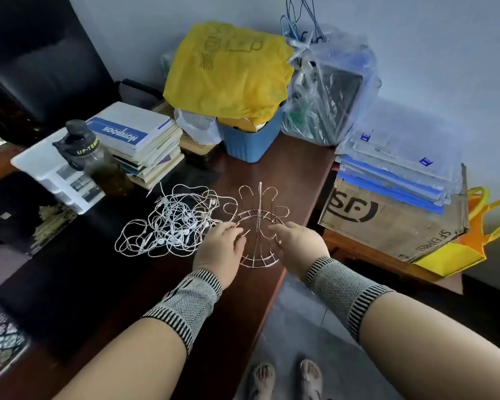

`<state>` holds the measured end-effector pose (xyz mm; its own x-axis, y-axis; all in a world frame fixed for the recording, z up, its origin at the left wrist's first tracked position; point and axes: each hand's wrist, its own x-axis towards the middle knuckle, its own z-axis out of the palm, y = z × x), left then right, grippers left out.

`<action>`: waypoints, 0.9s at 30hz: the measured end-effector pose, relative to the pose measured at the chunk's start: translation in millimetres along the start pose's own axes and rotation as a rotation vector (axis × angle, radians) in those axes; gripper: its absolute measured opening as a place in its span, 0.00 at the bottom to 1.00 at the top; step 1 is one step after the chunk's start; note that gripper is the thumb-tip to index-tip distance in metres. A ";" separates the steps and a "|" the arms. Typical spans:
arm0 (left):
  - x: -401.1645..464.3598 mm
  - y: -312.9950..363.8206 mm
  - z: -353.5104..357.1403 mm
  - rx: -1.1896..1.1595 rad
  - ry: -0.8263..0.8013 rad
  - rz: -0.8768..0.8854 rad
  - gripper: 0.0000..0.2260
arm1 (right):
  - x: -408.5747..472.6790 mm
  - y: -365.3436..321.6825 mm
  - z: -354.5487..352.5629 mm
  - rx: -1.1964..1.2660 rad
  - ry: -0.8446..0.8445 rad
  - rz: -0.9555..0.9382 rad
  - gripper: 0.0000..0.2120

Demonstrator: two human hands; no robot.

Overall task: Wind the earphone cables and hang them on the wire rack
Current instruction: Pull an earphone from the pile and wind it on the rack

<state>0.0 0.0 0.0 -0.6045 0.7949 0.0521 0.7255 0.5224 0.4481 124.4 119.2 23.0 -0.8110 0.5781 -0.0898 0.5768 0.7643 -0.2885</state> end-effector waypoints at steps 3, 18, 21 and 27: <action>4.9 -5.4 5.6 -0.069 0.003 0.005 0.13 | 8.0 -0.1 5.2 0.046 0.025 0.021 0.16; 14.9 -17.4 27.0 -0.164 -0.071 -0.007 0.21 | 31.9 19.6 11.2 0.113 0.258 0.157 0.10; 8.0 -36.0 31.3 -0.134 -0.087 -0.075 0.16 | 23.4 1.0 21.1 0.182 0.336 0.092 0.06; 2.5 -69.6 33.2 -0.056 -0.129 -0.272 0.11 | 20.5 -31.9 52.8 0.187 0.075 -0.040 0.07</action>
<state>-41.1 -24.1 -60.7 -0.7243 0.6631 -0.1888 0.5215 0.7061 0.4789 84.2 91.6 -20.0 -0.8191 0.5737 -0.0052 0.5106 0.7248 -0.4626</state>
